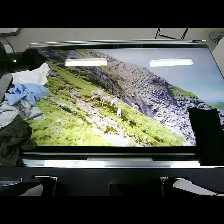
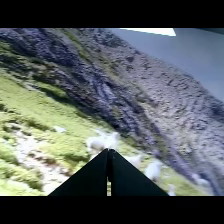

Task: Fold the clothes and pants, and hang the long-sleeved shirts on hangers.

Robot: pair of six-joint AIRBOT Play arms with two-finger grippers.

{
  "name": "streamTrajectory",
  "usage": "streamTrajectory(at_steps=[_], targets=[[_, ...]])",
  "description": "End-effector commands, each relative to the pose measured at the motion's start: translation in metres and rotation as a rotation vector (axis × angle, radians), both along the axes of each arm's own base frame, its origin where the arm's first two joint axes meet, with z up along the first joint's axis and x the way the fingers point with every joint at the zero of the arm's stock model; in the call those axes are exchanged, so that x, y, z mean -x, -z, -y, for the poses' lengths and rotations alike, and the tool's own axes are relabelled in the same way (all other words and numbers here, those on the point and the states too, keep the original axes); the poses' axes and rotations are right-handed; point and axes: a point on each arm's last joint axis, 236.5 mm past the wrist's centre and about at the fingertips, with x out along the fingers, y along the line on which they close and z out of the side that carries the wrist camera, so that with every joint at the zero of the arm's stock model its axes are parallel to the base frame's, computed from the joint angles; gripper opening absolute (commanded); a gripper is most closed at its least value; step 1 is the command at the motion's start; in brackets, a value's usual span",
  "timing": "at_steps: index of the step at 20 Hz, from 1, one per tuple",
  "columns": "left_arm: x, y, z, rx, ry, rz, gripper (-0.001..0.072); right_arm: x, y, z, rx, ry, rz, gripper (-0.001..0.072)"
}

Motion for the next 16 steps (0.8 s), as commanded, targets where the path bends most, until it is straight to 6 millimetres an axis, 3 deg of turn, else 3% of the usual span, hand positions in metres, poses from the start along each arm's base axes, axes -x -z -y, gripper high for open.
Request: streamTrajectory(at_steps=[1, 2, 3, 4, 6, 8, 10, 16], targets=[[0.005, 0.074, -0.065, -0.382, -0.177, -0.229, 0.0019, -0.098, -0.069, -0.092, 0.114, -0.284, 0.191, 0.0701], [0.022, 0.107, -0.072, -0.418, -0.179, -0.381, 0.0099, -0.109, -0.046, -0.133, 0.064, -0.387, 0.113, 0.0701], [0.044, 0.141, -0.07, -0.415, -0.15, -0.546, 0.0517, -0.111, -0.013, -0.177, -0.014, -0.5, 0.005, 0.0704], [0.067, 0.169, -0.061, -0.404, -0.077, -0.69, 0.0698, -0.105, 0.021, -0.218, -0.108, -0.596, -0.111, 0.0709], [0.095, 0.2, -0.03, -0.343, 0.095, -0.788, 0.0704, -0.083, 0.074, -0.276, -0.249, -0.711, -0.307, 0.0709], [0.092, 0.203, -0.018, -0.261, 0.059, -0.693, 0.0702, -0.074, 0.101, -0.298, -0.24, -0.755, -0.386, 0.0707], [0.089, 0.201, -0.019, -0.236, 0.018, -0.639, 0.0703, -0.072, 0.112, -0.297, -0.166, -0.769, -0.437, 0.0704], [0.089, 0.199, -0.018, -0.236, 0.017, -0.636, 0.0704, -0.067, 0.114, -0.295, -0.142, -0.779, -0.469, 0.0702]])
